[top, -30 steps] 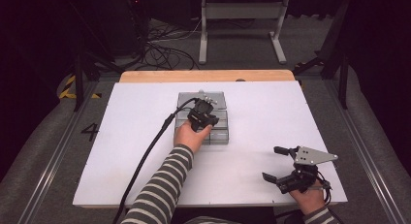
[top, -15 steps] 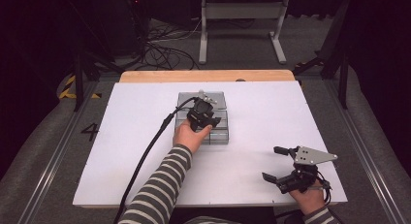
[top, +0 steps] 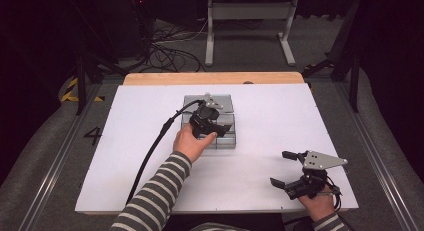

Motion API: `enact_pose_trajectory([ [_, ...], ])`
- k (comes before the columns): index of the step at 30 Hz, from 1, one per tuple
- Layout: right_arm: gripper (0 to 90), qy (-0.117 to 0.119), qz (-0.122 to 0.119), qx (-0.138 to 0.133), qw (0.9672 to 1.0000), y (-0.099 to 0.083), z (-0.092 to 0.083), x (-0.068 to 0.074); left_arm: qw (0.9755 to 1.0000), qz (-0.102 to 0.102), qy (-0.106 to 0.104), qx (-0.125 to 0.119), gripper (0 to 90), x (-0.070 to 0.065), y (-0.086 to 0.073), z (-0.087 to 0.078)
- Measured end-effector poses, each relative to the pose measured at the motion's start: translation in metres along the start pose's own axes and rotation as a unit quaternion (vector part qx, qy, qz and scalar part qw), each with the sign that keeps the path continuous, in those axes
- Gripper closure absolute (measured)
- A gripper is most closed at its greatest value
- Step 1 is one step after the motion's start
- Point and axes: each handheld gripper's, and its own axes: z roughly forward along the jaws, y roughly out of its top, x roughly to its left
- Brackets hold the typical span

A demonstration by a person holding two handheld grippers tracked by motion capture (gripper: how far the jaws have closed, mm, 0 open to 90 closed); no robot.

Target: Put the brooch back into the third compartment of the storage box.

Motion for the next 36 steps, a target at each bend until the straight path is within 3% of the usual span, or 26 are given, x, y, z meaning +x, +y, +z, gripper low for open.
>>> enact_pose_trajectory([
  [13,0.7,-0.001,0.002,0.003,1.0000,0.000,0.001,0.000,0.9990,0.005,-0.021,-0.038,28.7,-0.011,-0.008,-0.033],
  [24,0.7,-0.002,0.001,0.004,1.0000,0.000,0.001,0.000,0.9982,0.008,-0.017,-0.057,27.2,-0.012,-0.018,-0.056],
  [29,0.7,-0.002,0.002,0.003,1.0000,0.000,0.001,0.000,0.9973,-0.004,-0.030,-0.067,26.3,-0.011,-0.021,-0.064],
  [36,0.7,-0.002,0.002,0.003,1.0000,0.000,0.001,0.001,0.9962,0.004,-0.025,-0.083,23.9,-0.013,-0.029,-0.075],
])
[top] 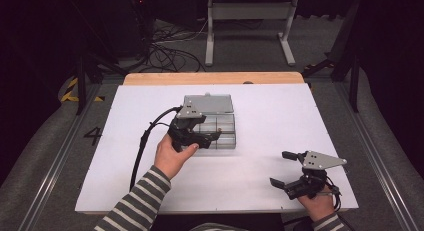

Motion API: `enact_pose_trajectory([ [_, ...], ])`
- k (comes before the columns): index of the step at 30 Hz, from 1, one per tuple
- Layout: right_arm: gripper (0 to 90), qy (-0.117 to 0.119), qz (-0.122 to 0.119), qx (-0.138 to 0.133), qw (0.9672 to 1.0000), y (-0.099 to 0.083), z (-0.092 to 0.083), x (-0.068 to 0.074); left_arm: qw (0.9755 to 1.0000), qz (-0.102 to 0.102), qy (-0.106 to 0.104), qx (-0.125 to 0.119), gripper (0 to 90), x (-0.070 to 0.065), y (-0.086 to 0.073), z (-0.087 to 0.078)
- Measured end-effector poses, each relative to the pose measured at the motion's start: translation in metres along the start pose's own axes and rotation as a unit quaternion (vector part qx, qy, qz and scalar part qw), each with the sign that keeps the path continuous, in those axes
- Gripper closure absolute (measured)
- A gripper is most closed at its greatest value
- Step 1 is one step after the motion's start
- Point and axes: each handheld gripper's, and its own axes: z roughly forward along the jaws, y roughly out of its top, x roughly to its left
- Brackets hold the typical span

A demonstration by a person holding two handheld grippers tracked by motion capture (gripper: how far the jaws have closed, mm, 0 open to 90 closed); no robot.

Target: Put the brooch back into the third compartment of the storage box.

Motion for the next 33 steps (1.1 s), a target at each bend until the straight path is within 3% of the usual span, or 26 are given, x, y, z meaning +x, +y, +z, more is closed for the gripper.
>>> enact_pose_trajectory([
  [6,0.7,0.001,-0.001,0.001,1.0000,0.000,0.001,0.000,0.9994,0.007,0.016,-0.029,22.2,0.001,-0.010,-0.018],
  [14,0.7,0.000,-0.001,0.002,1.0000,0.000,0.001,0.000,0.9985,-0.006,0.017,-0.051,21.2,0.005,-0.029,-0.038],
  [21,0.7,0.001,0.000,0.003,1.0000,0.000,0.001,0.000,0.9975,0.015,0.042,-0.055,20.1,0.007,-0.047,-0.057],
  [28,0.7,0.001,-0.001,0.005,1.0000,0.000,0.002,0.000,0.9966,-0.001,0.048,-0.067,20.1,0.013,-0.070,-0.077],
  [33,0.7,0.000,-0.001,0.007,1.0000,0.000,0.003,0.001,0.9952,-0.020,0.040,-0.087,19.5,0.015,-0.086,-0.087],
])
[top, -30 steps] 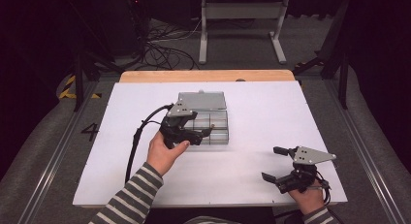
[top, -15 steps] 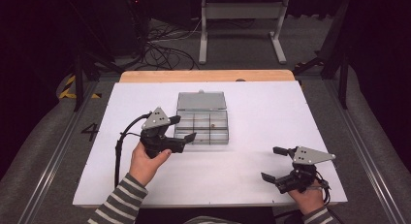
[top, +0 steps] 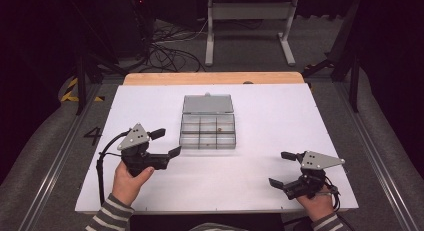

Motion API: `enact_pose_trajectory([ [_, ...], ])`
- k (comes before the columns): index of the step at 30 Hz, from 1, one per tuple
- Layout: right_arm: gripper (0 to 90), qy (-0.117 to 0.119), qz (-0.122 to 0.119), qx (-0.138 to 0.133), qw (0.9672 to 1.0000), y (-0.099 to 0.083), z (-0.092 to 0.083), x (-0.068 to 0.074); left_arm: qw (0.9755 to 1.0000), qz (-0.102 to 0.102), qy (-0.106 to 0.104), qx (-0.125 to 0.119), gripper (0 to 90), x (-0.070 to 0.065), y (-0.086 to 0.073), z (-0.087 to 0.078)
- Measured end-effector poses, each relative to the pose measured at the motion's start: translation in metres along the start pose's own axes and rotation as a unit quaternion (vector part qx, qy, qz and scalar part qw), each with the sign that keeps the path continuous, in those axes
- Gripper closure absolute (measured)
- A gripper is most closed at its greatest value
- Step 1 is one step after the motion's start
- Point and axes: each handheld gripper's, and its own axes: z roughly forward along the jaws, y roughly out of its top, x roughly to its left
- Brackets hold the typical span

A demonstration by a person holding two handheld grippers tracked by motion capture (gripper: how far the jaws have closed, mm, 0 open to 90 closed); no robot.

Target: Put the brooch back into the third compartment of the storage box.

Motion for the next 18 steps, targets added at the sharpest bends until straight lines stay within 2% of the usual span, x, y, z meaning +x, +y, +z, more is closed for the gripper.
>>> enact_pose_trajectory([
  [4,0.7,-0.001,0.000,0.003,1.0000,0.000,0.001,0.000,0.9999,0.004,0.010,-0.009,18.5,0.002,-0.012,-0.007],
  [11,0.7,0.000,0.001,0.002,1.0000,0.000,0.001,0.000,0.9996,0.003,0.026,-0.009,17.7,0.004,-0.031,-0.019],
  [12,0.6,0.000,0.002,0.002,1.0000,0.000,0.001,0.000,0.9994,0.008,0.031,-0.009,17.6,0.006,-0.034,-0.021],
  [16,0.6,0.000,0.002,0.004,1.0000,0.000,0.001,0.000,0.9992,-0.004,0.038,-0.014,17.4,0.009,-0.047,-0.027],
  [18,0.7,0.000,0.002,0.005,1.0000,0.000,0.002,0.000,0.9990,0.000,0.044,-0.008,17.3,0.011,-0.054,-0.029],
])
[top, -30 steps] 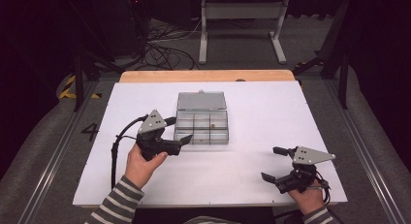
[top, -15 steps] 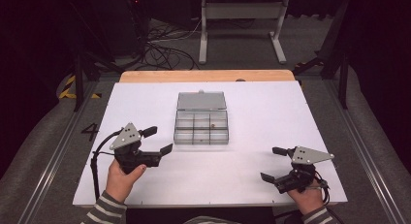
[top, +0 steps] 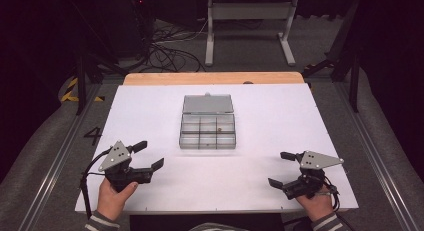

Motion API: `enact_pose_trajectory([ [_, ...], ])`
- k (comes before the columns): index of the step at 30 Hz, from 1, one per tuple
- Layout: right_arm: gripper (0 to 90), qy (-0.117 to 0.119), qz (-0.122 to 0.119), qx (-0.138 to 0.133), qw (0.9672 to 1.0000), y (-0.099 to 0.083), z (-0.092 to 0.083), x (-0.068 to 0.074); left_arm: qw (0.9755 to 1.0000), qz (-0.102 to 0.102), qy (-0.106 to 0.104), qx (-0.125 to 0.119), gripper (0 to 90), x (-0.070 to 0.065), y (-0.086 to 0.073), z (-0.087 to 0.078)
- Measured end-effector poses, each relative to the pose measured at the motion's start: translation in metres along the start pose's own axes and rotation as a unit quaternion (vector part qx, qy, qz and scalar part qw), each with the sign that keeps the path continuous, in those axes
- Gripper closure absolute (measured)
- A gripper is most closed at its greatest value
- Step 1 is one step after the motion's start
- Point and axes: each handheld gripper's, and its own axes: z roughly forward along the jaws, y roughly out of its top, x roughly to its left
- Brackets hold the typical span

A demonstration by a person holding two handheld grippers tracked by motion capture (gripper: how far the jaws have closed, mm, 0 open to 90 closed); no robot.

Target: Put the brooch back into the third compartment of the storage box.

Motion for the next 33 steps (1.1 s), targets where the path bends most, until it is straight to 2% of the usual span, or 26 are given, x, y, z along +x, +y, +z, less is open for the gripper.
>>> enact_pose_trajectory([
  [6,0.6,0.001,0.000,0.002,1.0000,0.000,0.001,0.000,0.9997,0.020,0.015,0.008,16.6,0.001,-0.015,-0.004],
  [9,0.6,0.001,0.000,0.002,1.0000,0.000,0.001,0.000,0.9999,0.008,0.014,0.003,16.6,0.002,-0.021,-0.009],
  [10,0.6,0.001,0.000,0.002,1.0000,0.000,0.001,0.000,0.9998,0.009,0.016,0.003,16.6,0.004,-0.023,-0.010],
  [15,0.6,0.001,0.000,0.004,1.0000,0.000,0.001,0.000,0.9999,-0.011,0.004,0.013,16.7,0.006,-0.034,-0.011],
  [17,0.6,0.001,0.001,0.004,1.0000,0.000,0.001,0.000,0.9994,-0.025,-0.003,0.026,16.7,0.006,-0.036,-0.011],
  [22,0.6,0.002,0.000,0.005,1.0000,-0.001,0.001,-0.001,0.9992,-0.034,-0.004,0.020,16.7,0.012,-0.037,-0.012],
  [26,0.6,0.002,0.000,0.003,1.0000,-0.001,0.000,-0.001,0.9993,-0.035,0.000,0.012,16.9,0.010,-0.037,-0.013],
  [28,0.6,0.003,0.000,0.002,1.0000,-0.001,0.001,-0.001,0.9996,-0.027,0.002,0.009,16.9,0.011,-0.037,-0.014],
  [33,0.6,0.003,0.000,0.005,1.0000,-0.001,0.001,-0.001,0.9997,-0.023,0.005,0.010,16.9,0.009,-0.036,-0.014],
])
